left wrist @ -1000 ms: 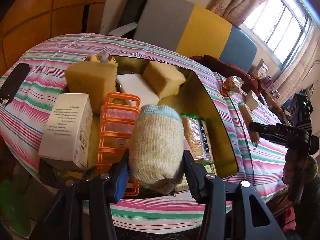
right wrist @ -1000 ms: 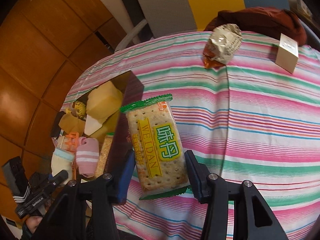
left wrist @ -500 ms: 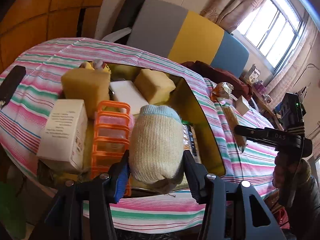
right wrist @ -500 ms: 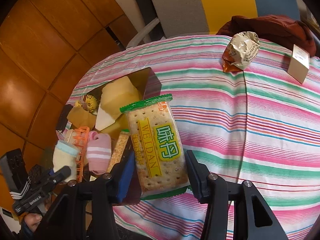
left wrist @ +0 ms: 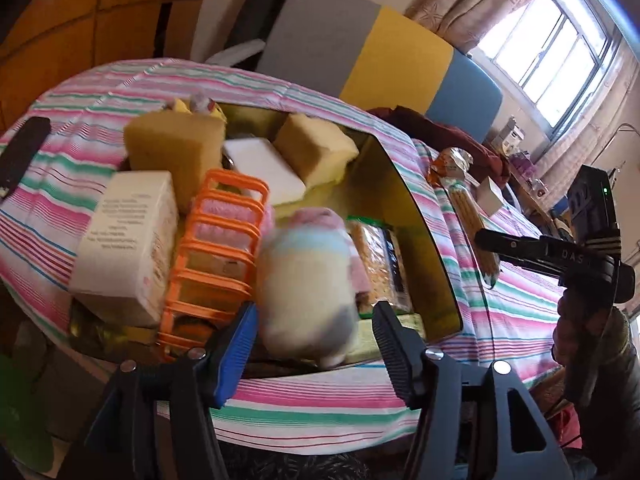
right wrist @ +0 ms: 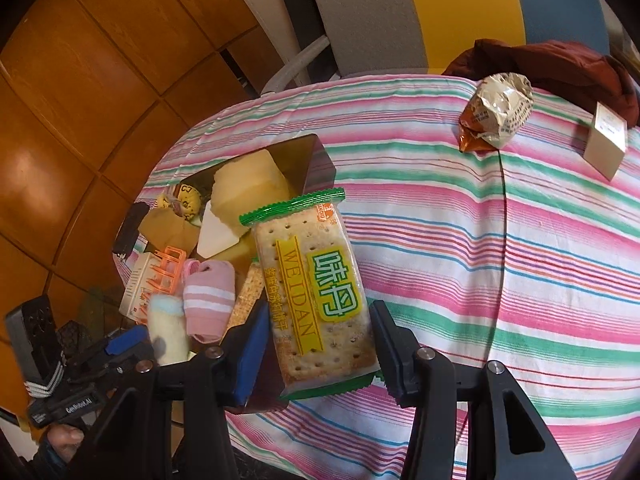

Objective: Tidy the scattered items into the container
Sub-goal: 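Release the cream sock into the tin with the left tool while the right tool drops the crackers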

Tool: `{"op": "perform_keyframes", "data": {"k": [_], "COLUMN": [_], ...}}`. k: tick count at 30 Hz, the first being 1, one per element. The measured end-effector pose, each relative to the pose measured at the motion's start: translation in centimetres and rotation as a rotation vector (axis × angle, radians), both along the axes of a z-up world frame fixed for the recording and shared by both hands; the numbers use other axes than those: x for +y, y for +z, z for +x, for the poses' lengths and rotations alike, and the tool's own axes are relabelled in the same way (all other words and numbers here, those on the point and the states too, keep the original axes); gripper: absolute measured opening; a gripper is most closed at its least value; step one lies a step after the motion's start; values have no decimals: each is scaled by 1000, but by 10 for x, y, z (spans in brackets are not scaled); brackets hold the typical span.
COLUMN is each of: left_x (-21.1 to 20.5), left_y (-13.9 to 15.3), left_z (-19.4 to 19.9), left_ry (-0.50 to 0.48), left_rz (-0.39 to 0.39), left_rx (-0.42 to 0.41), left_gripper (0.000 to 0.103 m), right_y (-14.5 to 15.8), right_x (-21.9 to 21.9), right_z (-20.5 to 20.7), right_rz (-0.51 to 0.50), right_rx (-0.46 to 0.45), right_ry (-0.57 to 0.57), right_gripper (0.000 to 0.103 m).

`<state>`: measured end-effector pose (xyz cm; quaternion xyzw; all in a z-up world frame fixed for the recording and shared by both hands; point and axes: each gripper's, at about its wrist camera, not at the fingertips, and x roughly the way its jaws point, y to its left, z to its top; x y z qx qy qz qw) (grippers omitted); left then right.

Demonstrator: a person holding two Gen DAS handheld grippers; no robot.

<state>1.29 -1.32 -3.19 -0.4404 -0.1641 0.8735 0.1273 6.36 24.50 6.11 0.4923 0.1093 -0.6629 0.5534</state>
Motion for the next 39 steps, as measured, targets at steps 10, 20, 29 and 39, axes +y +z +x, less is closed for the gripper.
{"op": "perform_keyframes", "data": {"k": [10,20,29,39], "left_x": [-1,-9,-20,-22], "left_y": [-7,-4,-4,-5], "left_z": [0,0,-2,-4], "left_ry": [8,32,43,51], "left_rz": [-17,9,46,40], "left_rx": [-1,15,19,21], "left_gripper": [47,49,49,49], "right_y": [13,12,-20,-32], "right_x": [-27,-93,-134,-132], "right_z": [16,40,39,33], "right_rz": [-9,59,165,153], "right_rx": [17,25,21,-61], "right_ry": [52,47,5,-77], "right_gripper": [51,51,51,50]}}
